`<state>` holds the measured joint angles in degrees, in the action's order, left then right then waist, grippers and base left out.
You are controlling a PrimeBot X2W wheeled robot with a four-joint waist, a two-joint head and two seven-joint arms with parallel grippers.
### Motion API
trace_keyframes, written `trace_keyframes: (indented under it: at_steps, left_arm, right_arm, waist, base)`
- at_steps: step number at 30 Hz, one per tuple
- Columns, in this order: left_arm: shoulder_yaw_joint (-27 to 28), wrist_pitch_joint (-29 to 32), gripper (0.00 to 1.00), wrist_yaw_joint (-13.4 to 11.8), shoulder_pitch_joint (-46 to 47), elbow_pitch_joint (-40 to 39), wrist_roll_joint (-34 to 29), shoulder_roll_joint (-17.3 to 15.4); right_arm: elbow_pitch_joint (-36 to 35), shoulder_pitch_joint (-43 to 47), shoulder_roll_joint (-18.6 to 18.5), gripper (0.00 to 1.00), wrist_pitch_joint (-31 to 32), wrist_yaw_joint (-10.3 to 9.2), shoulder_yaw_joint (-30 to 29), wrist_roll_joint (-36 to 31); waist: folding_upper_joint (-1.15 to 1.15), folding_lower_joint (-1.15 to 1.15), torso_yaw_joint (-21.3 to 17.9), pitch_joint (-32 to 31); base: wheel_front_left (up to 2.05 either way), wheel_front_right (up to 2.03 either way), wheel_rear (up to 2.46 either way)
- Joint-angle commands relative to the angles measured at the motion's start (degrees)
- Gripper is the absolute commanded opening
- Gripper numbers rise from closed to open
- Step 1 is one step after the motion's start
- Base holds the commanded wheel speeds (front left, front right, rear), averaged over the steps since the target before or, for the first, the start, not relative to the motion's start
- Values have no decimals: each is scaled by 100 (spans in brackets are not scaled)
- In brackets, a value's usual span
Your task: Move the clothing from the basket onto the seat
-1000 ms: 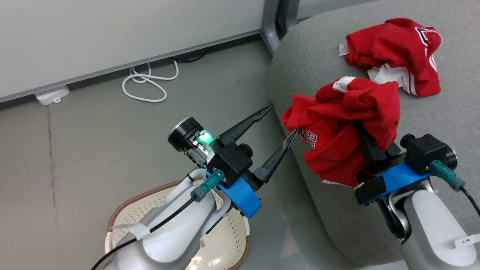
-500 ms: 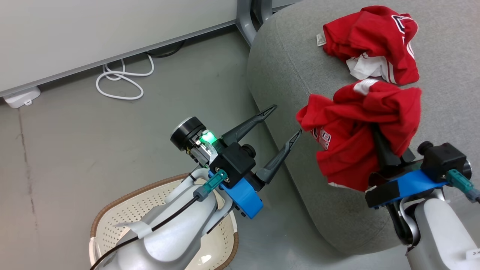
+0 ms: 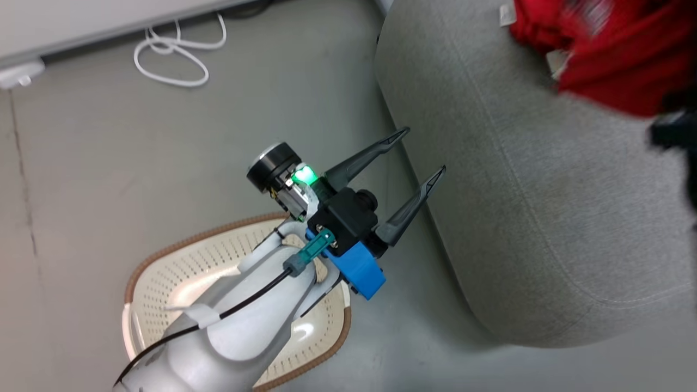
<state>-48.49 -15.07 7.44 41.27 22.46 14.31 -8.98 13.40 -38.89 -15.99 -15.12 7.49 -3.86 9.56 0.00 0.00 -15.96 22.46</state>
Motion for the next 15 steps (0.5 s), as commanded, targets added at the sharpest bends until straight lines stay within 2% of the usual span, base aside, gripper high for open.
trace_keyframes:
  at_steps: [1,8,15]
  left_arm:
    - [-2,-16,100,1,162,-19,-33,-48]
    - [-143,-15,100,1,548,-46,-78,-42]
    - [-282,-16,100,1,847,-85,-121,-13]
  right_arm:
    - [-32,-371,-146,0,-4,1,-191,12]
    - [543,-1502,-870,0,-5,1,-991,106]
    - [1920,-1995,-1266,0,52,1,-1325,46]
  waist:
    - [0,0,134,431]
    - [0,0,421,1240]
    - [0,0,673,1791]
  base:
    - [0,0,0]
    - [0,0,0]
    - [0,0,0]
